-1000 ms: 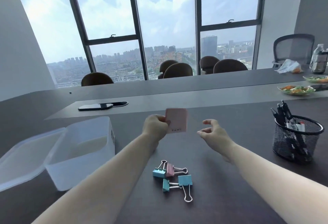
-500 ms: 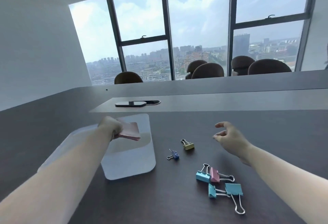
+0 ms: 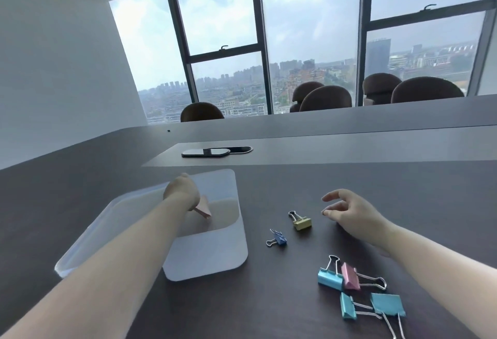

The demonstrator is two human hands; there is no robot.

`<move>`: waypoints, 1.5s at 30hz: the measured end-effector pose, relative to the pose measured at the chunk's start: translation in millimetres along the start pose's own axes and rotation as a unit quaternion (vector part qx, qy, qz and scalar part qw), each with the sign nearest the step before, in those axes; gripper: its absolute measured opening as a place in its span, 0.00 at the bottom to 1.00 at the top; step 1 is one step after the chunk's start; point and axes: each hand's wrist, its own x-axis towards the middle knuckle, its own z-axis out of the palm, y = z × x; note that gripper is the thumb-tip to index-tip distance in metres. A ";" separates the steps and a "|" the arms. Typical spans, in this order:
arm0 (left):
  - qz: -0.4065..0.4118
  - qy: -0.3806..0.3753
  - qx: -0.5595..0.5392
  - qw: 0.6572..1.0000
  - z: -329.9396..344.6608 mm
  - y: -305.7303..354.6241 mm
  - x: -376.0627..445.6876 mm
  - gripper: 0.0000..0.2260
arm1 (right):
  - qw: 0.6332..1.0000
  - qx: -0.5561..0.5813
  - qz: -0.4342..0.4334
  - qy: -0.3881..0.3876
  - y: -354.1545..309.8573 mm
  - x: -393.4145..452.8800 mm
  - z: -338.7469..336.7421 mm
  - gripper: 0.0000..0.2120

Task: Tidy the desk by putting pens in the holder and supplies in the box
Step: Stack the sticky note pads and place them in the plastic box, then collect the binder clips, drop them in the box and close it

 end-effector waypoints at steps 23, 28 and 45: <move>0.073 -0.008 0.178 0.981 12.5 12.5 -2.6 0.18 | 0.999 0.041 -0.006 -0.010 2.1 -1.3 -7.6 0.04; 0.079 -0.011 0.162 0.984 3.6 15.2 -9.4 0.16 | 0.999 -0.002 -0.002 -0.033 -1.4 -6.9 -13.6 0.05; 0.211 0.065 0.062 0.973 -40.5 79.7 -108.8 0.15 | 0.967 -0.200 -0.020 -0.155 -18.9 -88.3 -53.7 0.18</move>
